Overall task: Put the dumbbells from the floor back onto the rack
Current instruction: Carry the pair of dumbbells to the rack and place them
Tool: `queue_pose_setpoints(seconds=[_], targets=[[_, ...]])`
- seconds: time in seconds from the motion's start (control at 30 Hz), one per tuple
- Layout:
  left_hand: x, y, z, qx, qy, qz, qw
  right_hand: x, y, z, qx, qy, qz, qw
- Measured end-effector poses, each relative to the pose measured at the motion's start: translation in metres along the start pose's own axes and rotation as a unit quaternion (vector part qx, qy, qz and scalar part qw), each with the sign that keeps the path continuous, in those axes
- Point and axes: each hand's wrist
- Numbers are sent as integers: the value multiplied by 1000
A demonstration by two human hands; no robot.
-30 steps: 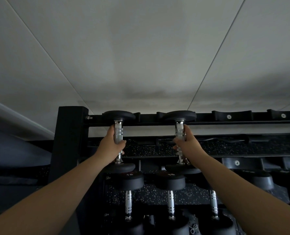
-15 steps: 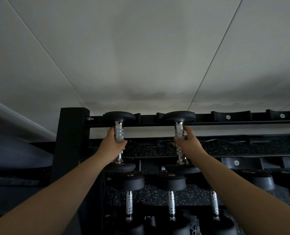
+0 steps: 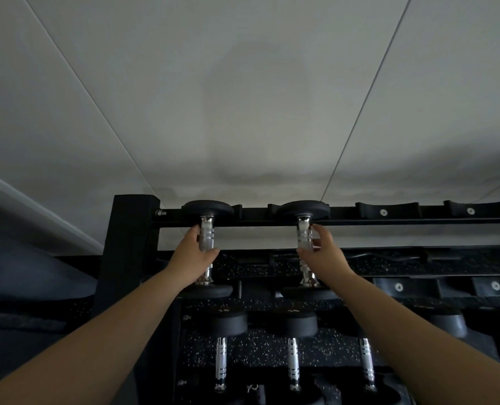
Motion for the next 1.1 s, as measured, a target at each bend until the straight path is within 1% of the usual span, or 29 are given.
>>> queue_pose_setpoints(seconds=[0.2, 0.43, 0.53, 0.6, 0.67, 0.83, 1.0, 1.1], targets=[[-22, -3, -18, 57, 11, -58, 997, -13, -12, 5, -27, -51, 26, 998], [-68, 3, -48, 69, 17, -104, 992, -28, -28, 18, -60, -116, 72, 989], [-96, 11, -54, 75, 26, -145, 986, -36, -31, 17, -80, -131, 96, 983], [-116, 17, -54, 67, 11, -172, 983, -43, -32, 16, -94, -141, 112, 979], [-137, 22, -49, 56, -10, -183, 982, -54, -30, 15, -91, -152, 125, 976], [-183, 20, -29, 49, -68, -168, 982, -86, -18, 10, -82, -170, 154, 970], [-237, 26, -4, 47, -97, -198, 974, -122, -6, -4, -113, -205, 175, 956], [-272, 36, 16, 42, -118, -190, 974, -148, 1, -21, -130, -206, 180, 953]])
Point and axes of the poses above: each hand's wrist, its own x-axis towards the middle knuckle, its own y-axis out of the palm, z = x × y, and after that the axes turned 15 degrees about x, right-handed
